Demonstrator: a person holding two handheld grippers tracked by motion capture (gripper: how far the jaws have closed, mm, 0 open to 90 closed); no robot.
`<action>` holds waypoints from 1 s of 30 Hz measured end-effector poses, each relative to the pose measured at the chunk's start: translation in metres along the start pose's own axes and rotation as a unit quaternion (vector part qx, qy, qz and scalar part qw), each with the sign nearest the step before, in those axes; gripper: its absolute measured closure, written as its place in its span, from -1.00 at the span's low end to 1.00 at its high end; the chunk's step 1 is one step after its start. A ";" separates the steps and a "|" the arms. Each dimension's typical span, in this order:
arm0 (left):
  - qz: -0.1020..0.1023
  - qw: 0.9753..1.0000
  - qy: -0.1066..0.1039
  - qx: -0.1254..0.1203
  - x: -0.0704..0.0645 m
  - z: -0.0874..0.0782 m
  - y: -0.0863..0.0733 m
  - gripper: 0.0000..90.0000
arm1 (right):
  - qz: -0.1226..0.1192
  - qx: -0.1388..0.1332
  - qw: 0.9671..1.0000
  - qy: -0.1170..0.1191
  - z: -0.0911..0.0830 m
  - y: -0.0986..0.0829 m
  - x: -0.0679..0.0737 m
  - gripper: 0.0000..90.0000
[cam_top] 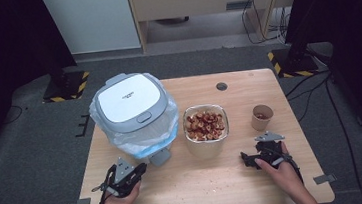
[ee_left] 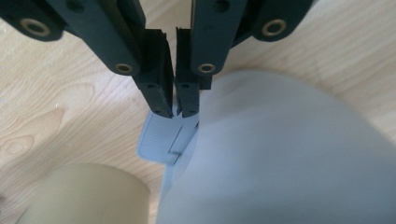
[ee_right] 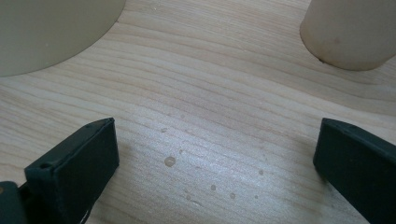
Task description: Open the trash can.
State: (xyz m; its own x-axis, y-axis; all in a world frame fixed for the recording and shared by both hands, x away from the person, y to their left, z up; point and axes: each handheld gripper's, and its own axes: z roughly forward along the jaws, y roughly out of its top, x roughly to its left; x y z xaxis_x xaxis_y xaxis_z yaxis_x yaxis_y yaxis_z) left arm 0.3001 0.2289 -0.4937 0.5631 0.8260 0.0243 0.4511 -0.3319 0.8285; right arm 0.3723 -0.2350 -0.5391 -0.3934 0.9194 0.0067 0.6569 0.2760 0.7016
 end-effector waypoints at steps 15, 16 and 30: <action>0.057 0.998 -0.003 0.016 -0.025 0.046 0.016 0.99 | 0.000 -0.001 1.000 0.000 0.000 -0.001 0.000 -0.99; 0.062 0.998 0.002 0.019 -0.025 0.051 0.016 0.99 | -0.001 -0.001 1.000 0.001 0.000 -0.001 0.000 -0.99; 0.058 0.997 0.016 0.037 -0.025 0.060 0.013 0.99 | -0.001 -0.001 1.000 -0.001 -0.001 -0.001 0.000 -0.99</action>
State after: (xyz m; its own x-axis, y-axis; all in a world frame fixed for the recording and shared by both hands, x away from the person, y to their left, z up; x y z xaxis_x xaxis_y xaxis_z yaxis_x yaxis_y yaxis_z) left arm 0.3330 0.1766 -0.5173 0.5923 0.7940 0.1371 0.4341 -0.4578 0.7759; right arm 0.3708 -0.2354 -0.5393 -0.3931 0.9195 0.0042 0.6547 0.2767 0.7035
